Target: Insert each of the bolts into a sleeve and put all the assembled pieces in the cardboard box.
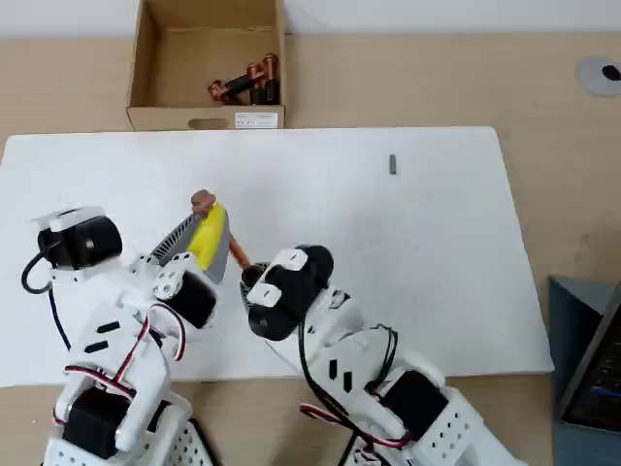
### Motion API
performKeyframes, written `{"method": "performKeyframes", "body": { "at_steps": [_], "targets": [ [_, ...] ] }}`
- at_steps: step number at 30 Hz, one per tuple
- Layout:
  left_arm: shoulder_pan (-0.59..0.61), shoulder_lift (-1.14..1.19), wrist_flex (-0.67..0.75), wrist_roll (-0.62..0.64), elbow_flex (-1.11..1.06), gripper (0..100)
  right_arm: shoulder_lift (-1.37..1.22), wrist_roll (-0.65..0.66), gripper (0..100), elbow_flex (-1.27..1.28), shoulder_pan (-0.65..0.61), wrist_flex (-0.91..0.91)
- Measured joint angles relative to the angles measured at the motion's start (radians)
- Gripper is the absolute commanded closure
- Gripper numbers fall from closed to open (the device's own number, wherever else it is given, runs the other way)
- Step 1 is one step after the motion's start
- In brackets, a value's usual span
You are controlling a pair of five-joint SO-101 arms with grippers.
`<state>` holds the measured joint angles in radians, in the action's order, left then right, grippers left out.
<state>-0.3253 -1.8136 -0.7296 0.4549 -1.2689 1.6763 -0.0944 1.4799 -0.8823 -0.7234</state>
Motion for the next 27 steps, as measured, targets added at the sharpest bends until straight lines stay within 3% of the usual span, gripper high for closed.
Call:
{"method": "performKeyframes", "body": {
  "at_steps": [13, 27],
  "targets": [
    [-0.057, -0.008, -0.101, 0.000, -0.002, 100, 0.000, 0.000, 98.9, 0.000, -0.003, 0.000],
    [-0.041, -0.006, 0.028, -0.115, -0.089, 100, 0.000, 0.000, 98.9, 0.000, -0.003, 0.000]
  ]
}}
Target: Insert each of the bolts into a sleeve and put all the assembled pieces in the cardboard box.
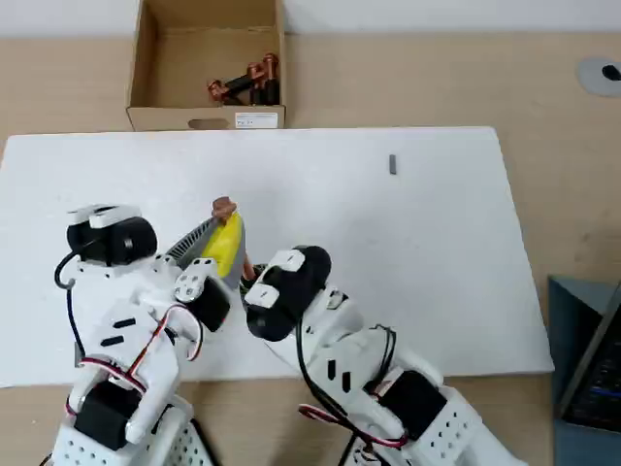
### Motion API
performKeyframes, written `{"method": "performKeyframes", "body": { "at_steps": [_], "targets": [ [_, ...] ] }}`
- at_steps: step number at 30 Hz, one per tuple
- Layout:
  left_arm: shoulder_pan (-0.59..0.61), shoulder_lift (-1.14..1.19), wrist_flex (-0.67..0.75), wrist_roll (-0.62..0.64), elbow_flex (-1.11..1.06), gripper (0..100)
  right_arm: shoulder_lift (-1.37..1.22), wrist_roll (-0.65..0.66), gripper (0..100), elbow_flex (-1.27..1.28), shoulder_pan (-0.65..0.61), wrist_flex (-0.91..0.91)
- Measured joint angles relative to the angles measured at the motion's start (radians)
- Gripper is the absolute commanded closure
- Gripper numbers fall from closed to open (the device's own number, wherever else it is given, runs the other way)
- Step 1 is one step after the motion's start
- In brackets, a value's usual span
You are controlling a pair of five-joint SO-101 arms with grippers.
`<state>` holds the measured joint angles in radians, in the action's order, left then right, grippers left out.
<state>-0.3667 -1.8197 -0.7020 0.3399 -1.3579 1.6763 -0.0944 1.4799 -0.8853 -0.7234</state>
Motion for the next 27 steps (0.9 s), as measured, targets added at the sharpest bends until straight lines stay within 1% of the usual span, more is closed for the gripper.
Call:
{"method": "performKeyframes", "body": {
  "at_steps": [4, 7, 14, 18, 20, 24, 25, 27],
  "targets": [
    [-0.029, 0.000, -0.011, -0.003, 0.000, 100, 0.000, 0.000, 98.9, 0.000, 0.000, 0.000],
    [-0.068, -0.005, -0.071, -0.012, 0.020, 100, 0.000, 0.000, 98.9, 0.002, 0.000, -0.002],
    [-0.123, -0.002, -0.304, -0.012, 0.121, 100, 0.000, -0.002, 98.9, 0.000, 0.006, 0.000],
    [-0.140, 0.000, -0.388, -0.011, 0.127, 100, 0.000, -0.002, 98.9, 0.000, 0.000, 0.000],
    [-0.157, 0.000, -0.413, -0.011, 0.127, 100, 0.000, 0.000, 98.9, 0.000, -0.002, 0.000],
    [-0.181, 0.000, -0.417, -0.012, 0.126, 100, 0.000, 0.000, 98.9, 0.000, -0.002, 0.000],
    [-0.181, 0.000, -0.417, -0.012, 0.126, 99, 0.000, 0.000, 98.9, 0.000, -0.002, 0.000],
    [-0.181, 0.000, -0.417, -0.012, 0.126, 94, 0.000, 0.000, 98.9, 0.000, -0.002, 0.000]
  ]
}}
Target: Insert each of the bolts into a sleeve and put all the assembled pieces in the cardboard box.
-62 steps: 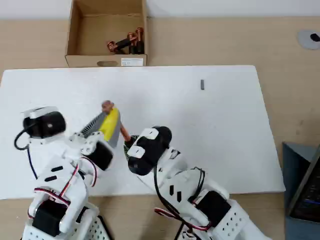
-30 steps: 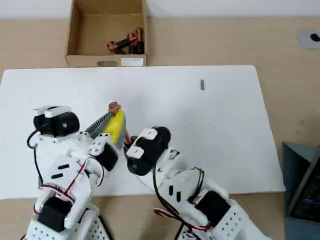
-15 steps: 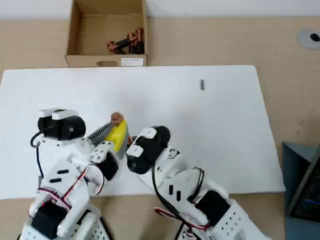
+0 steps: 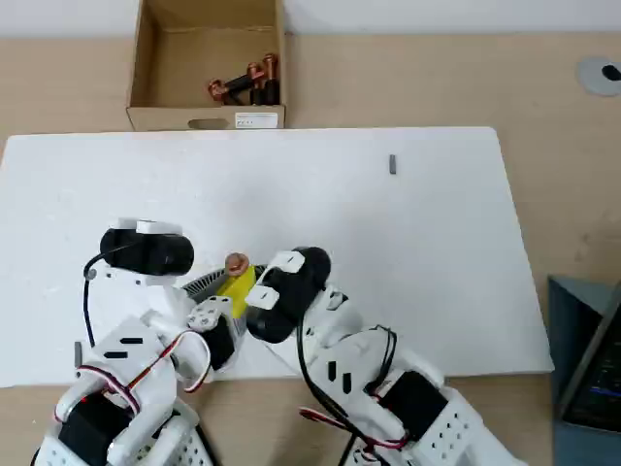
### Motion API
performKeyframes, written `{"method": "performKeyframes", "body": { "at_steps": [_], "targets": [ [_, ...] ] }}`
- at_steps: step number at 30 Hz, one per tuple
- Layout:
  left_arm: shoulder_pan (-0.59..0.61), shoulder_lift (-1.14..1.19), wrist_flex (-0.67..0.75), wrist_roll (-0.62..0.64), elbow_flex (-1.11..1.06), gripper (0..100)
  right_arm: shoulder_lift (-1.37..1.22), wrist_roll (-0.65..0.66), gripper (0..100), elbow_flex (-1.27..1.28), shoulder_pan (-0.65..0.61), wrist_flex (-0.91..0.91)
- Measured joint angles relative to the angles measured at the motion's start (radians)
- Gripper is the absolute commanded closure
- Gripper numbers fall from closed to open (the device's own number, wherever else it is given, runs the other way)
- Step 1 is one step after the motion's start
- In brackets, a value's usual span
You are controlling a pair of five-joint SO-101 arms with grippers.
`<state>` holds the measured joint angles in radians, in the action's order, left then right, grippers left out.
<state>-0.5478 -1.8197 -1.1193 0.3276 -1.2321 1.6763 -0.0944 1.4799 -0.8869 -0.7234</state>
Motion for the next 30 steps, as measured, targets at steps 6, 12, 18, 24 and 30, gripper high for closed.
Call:
{"method": "performKeyframes", "body": {
  "at_steps": [6, 12, 18, 24, 30],
  "targets": [
    [0.041, 0.000, -0.005, 0.006, 0.000, 82, 0.000, -0.003, 98.9, 0.000, 0.008, 0.000],
    [0.118, 0.000, -0.038, -0.038, 0.028, 82, 0.000, 0.000, 98.9, 0.000, 0.003, 0.005],
    [0.213, -0.002, -0.040, -0.078, 0.101, 91, 0.000, 0.000, 98.9, 0.000, 0.005, 0.006],
    [0.381, -0.003, -0.040, -0.183, 0.149, 98, 0.000, 0.000, 98.9, 0.000, 0.032, 0.006],
    [0.551, -0.003, -0.040, -0.255, 0.124, 100, 0.000, 0.000, 98.9, 0.000, 0.190, -0.009]
  ]
}}
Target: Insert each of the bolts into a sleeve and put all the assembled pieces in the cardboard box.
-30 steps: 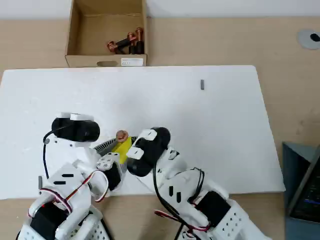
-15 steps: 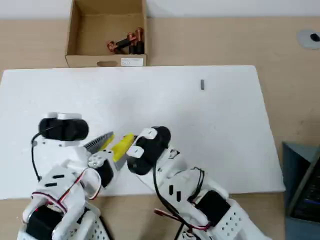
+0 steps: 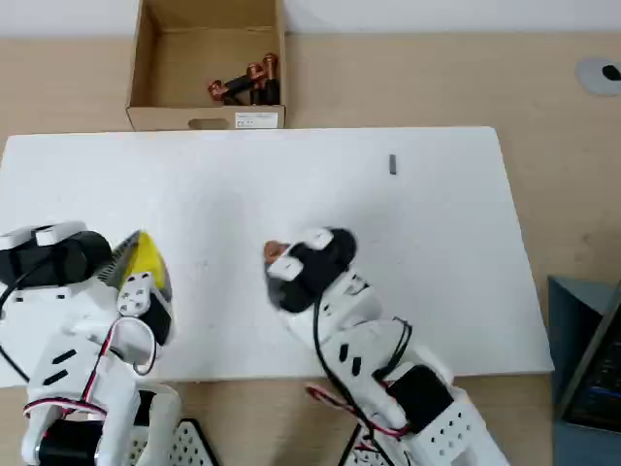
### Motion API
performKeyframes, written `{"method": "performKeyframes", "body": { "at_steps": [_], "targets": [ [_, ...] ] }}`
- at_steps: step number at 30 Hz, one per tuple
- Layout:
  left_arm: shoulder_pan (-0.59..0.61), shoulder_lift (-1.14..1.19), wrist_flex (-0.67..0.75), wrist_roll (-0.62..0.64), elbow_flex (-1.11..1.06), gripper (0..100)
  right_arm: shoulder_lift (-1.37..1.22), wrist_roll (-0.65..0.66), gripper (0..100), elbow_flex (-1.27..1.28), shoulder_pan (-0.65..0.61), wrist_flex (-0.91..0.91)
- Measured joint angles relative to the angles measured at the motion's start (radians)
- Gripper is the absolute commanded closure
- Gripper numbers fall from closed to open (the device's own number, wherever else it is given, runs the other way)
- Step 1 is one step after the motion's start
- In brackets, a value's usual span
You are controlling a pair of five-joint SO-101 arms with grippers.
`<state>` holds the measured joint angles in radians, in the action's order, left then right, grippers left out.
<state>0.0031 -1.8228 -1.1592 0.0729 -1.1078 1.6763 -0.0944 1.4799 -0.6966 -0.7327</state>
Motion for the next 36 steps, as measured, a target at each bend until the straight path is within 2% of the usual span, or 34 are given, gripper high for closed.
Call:
{"method": "performKeyframes", "body": {
  "at_steps": [4, 10, 15, 24, 36],
  "targets": [
    [0.054, 0.000, 0.000, -0.032, -0.115, 100, 0.000, 0.000, 98.9, 0.000, 0.115, -0.054],
    [0.060, 0.002, 0.000, -0.037, -0.307, 100, -0.002, 0.000, 98.9, -0.092, 0.287, -0.146],
    [0.060, 0.002, 0.000, -0.037, -0.390, 100, -0.080, 0.000, 98.9, -0.226, 0.325, -0.212],
    [0.060, 0.003, 0.000, -0.037, -0.462, 100, -0.578, 0.000, 98.9, -0.628, 0.325, -0.207],
    [0.060, 0.003, 0.002, -0.037, -0.514, 100, -1.254, -0.002, 98.9, -1.165, 0.325, -0.071]
  ]
}}
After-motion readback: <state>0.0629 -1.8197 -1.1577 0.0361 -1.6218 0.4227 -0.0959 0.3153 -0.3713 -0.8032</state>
